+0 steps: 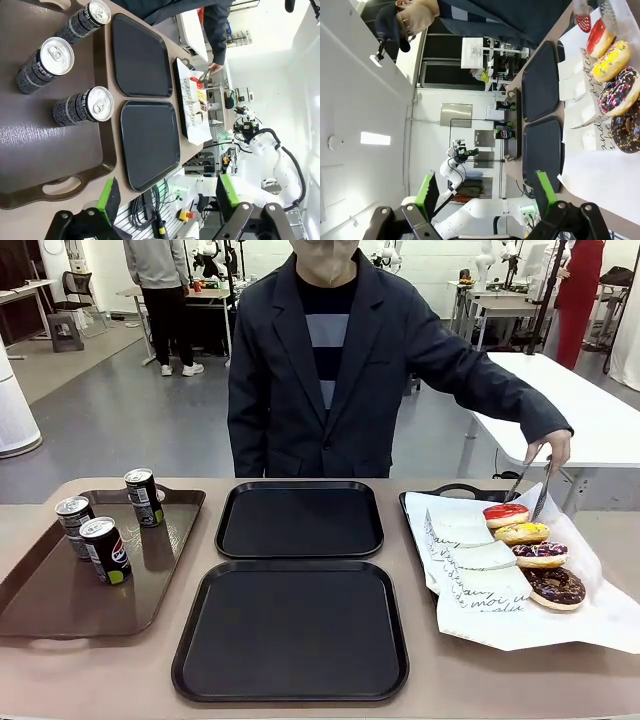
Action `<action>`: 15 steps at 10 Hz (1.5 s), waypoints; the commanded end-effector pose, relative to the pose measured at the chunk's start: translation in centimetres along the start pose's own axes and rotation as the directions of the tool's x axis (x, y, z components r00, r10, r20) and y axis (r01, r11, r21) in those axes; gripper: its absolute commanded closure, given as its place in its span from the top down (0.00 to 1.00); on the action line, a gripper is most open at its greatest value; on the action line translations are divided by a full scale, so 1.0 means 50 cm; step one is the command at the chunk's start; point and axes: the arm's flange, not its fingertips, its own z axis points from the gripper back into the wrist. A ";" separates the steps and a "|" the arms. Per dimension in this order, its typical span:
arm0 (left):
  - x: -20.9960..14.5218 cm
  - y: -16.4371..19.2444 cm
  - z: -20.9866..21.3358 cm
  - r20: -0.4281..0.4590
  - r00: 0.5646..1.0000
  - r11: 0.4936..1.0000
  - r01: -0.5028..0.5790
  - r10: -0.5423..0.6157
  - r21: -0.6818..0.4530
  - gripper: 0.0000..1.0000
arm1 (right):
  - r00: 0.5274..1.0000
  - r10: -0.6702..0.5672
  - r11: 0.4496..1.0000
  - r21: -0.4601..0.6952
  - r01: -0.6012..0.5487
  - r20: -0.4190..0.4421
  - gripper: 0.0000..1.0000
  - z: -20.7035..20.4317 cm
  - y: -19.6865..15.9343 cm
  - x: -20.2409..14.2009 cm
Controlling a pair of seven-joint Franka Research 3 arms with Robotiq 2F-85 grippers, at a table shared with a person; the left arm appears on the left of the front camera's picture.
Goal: Set up donuts and drinks on trays.
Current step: Pick up one Pepsi coke and place it on the Flat Tray.
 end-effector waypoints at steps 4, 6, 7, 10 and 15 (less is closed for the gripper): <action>0.004 0.004 0.002 0.010 1.000 1.000 0.022 -0.021 -0.023 1.00 | 1.000 0.019 1.000 0.020 -0.019 0.005 1.00 0.000 -0.002 0.006; 0.004 0.004 0.002 0.010 1.000 1.000 0.022 -0.021 -0.023 1.00 | 1.000 0.019 1.000 0.020 -0.019 0.005 1.00 0.000 -0.002 0.006; 0.004 0.004 0.002 0.010 1.000 1.000 0.022 -0.021 -0.023 1.00 | 1.000 0.019 1.000 0.020 -0.019 0.005 1.00 0.000 -0.002 0.006; 0.004 0.004 0.002 0.010 1.000 1.000 0.022 -0.021 -0.023 1.00 | 1.000 0.019 1.000 0.020 -0.019 0.005 1.00 0.000 -0.002 0.006; -0.001 0.000 0.001 -0.004 1.000 1.000 -0.001 0.001 0.001 1.00 | 1.000 0.019 1.000 0.020 -0.019 0.005 1.00 0.000 -0.002 0.006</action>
